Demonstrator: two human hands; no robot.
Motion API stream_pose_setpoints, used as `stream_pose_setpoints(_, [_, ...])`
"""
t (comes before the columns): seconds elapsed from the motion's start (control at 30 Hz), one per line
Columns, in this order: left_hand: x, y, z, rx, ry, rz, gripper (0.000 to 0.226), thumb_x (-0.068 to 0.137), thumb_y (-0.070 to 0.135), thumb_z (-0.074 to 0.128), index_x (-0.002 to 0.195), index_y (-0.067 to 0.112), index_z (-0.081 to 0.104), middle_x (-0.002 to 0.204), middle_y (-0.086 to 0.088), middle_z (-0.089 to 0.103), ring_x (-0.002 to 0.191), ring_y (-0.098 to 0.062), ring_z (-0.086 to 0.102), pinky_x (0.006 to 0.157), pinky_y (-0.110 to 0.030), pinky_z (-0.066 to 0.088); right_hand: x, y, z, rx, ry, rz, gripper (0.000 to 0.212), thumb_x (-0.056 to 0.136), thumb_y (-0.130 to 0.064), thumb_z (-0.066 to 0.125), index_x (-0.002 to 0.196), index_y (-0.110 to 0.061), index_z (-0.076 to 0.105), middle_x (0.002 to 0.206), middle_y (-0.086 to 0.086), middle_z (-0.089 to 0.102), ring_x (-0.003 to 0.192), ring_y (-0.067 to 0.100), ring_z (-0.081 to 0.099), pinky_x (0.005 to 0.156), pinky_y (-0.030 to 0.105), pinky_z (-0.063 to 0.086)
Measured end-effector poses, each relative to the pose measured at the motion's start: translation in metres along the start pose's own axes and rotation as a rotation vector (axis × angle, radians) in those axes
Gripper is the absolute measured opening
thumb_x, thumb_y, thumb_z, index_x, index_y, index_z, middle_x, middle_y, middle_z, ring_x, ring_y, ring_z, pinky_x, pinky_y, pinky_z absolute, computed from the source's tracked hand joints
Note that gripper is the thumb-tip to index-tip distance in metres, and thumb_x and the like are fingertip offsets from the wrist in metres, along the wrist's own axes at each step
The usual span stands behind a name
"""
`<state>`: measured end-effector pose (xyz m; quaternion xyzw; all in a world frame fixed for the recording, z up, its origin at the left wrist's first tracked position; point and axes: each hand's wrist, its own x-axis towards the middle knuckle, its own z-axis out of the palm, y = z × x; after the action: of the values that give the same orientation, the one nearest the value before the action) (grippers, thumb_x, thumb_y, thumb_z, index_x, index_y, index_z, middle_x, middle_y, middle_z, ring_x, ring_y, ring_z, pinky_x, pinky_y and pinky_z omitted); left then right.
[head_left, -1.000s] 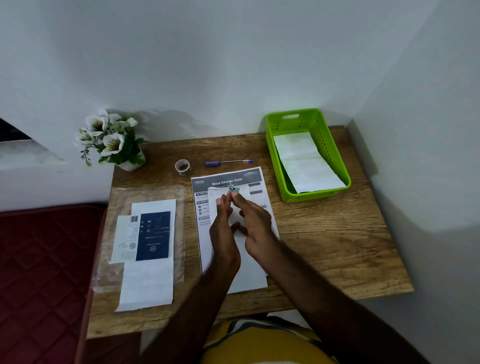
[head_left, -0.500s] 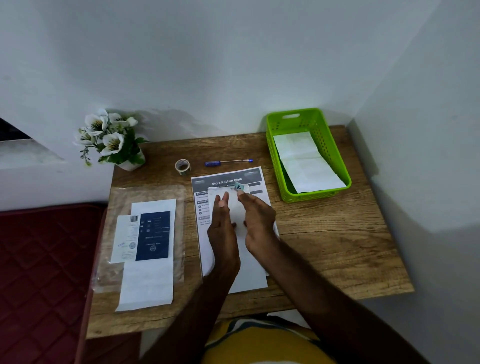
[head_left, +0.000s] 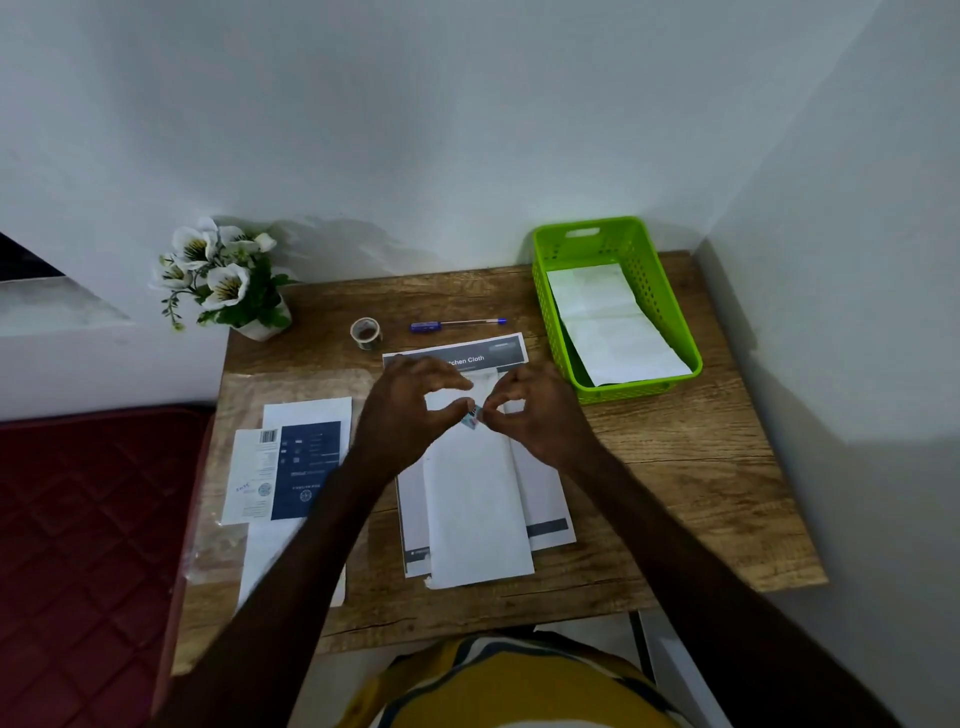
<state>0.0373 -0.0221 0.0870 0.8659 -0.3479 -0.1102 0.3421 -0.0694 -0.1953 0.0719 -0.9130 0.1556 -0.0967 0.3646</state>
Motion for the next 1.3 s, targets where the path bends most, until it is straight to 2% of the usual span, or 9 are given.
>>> stream_pose_setpoints(0.27, [0.006, -0.005, 0.002, 0.042, -0.102, 0.049, 0.013, 0.086, 0.032, 0.080, 0.096, 0.023, 0.081, 0.110, 0.005, 0.074, 0.112, -0.015, 0.058, 0.092, -0.036, 0.045, -0.001, -0.004, 0.001, 0.005, 0.012, -0.058, 0.018, 0.078, -0.036, 0.086, 0.085, -0.019, 0.083, 0.089, -0.004, 0.075, 0.093, 0.011, 0.057, 0.084, 0.034, 0.045])
stream_pose_setpoints(0.37, [0.007, -0.006, 0.001, 0.000, -0.083, -0.003, 0.012, 0.089, 0.031, 0.077, 0.097, 0.024, 0.080, 0.108, 0.007, 0.072, 0.107, -0.012, 0.059, 0.089, -0.029, 0.045, -0.003, -0.008, 0.004, 0.149, -0.001, 0.076, 0.026, 0.079, -0.043, 0.084, 0.088, -0.019, 0.081, 0.088, -0.008, 0.075, 0.085, 0.005, 0.063, 0.081, 0.031, 0.049])
stream_pose_setpoints(0.5, [0.006, -0.002, 0.002, -0.166, -0.034, -0.086, 0.011, 0.090, 0.026, 0.076, 0.098, 0.019, 0.081, 0.101, 0.008, 0.072, 0.092, 0.000, 0.062, 0.074, -0.002, 0.042, -0.009, -0.016, 0.015, 0.390, -0.004, 0.322, 0.030, 0.081, -0.037, 0.084, 0.096, -0.011, 0.079, 0.088, -0.002, 0.075, 0.081, 0.012, 0.068, 0.073, 0.029, 0.055])
stream_pose_setpoints(0.6, [0.006, -0.002, 0.003, -0.265, -0.005, -0.155, 0.013, 0.091, 0.023, 0.077, 0.101, 0.015, 0.080, 0.100, 0.004, 0.074, 0.089, 0.002, 0.065, 0.070, -0.002, 0.044, -0.012, -0.019, 0.020, 0.496, -0.025, 0.371, 0.021, 0.086, -0.028, 0.081, 0.091, -0.008, 0.080, 0.079, 0.003, 0.076, 0.074, 0.019, 0.069, 0.069, 0.031, 0.055])
stream_pose_setpoints(0.7, [0.008, -0.004, 0.005, -0.301, 0.003, -0.192, 0.016, 0.091, 0.023, 0.076, 0.103, 0.013, 0.080, 0.099, 0.005, 0.074, 0.089, 0.010, 0.064, 0.070, -0.002, 0.045, -0.014, -0.021, 0.022, 0.560, -0.020, 0.444, 0.021, 0.088, -0.030, 0.078, 0.089, -0.009, 0.081, 0.079, 0.001, 0.076, 0.074, 0.013, 0.070, 0.069, 0.020, 0.052])
stream_pose_setpoints(0.77, [0.009, -0.004, 0.007, -0.311, 0.005, -0.214, 0.017, 0.091, 0.024, 0.076, 0.104, 0.013, 0.080, 0.099, 0.005, 0.074, 0.088, 0.003, 0.066, 0.069, -0.002, 0.046, -0.014, -0.023, 0.023, 0.604, -0.028, 0.503, 0.021, 0.089, -0.033, 0.078, 0.088, -0.012, 0.081, 0.080, -0.001, 0.077, 0.079, 0.013, 0.070, 0.073, 0.024, 0.053])
stream_pose_setpoints(0.87, [0.015, -0.005, 0.011, -0.297, 0.017, -0.233, 0.018, 0.092, 0.025, 0.075, 0.105, 0.013, 0.079, 0.099, 0.006, 0.073, 0.089, -0.005, 0.067, 0.071, -0.009, 0.048, -0.013, -0.024, 0.024, 0.688, -0.036, 0.611, 0.024, 0.090, -0.036, 0.075, 0.093, -0.013, 0.080, 0.085, 0.001, 0.077, 0.081, 0.014, 0.070, 0.075, 0.033, 0.055])
stream_pose_setpoints(1.1, [0.044, -0.007, 0.030, -0.201, -0.031, -0.208, 0.017, 0.093, 0.027, 0.074, 0.103, 0.015, 0.080, 0.105, 0.003, 0.077, 0.094, -0.009, 0.069, 0.087, -0.032, 0.058, -0.002, -0.021, 0.034, 0.794, 0.122, 0.827, 0.023, 0.093, -0.028, 0.072, 0.097, -0.006, 0.076, 0.080, 0.007, 0.073, 0.061, 0.014, 0.063, 0.050, 0.023, 0.054])
stream_pose_setpoints(1.3, [0.063, -0.011, 0.045, -0.044, -0.051, -0.138, 0.009, 0.094, 0.027, 0.070, 0.094, 0.024, 0.079, 0.105, 0.006, 0.076, 0.098, -0.013, 0.067, 0.090, -0.042, 0.057, 0.015, -0.013, 0.044, 0.780, 0.164, 0.879, 0.020, 0.094, -0.022, 0.070, 0.096, -0.002, 0.073, 0.075, 0.008, 0.069, 0.053, 0.015, 0.059, 0.042, 0.022, 0.049])
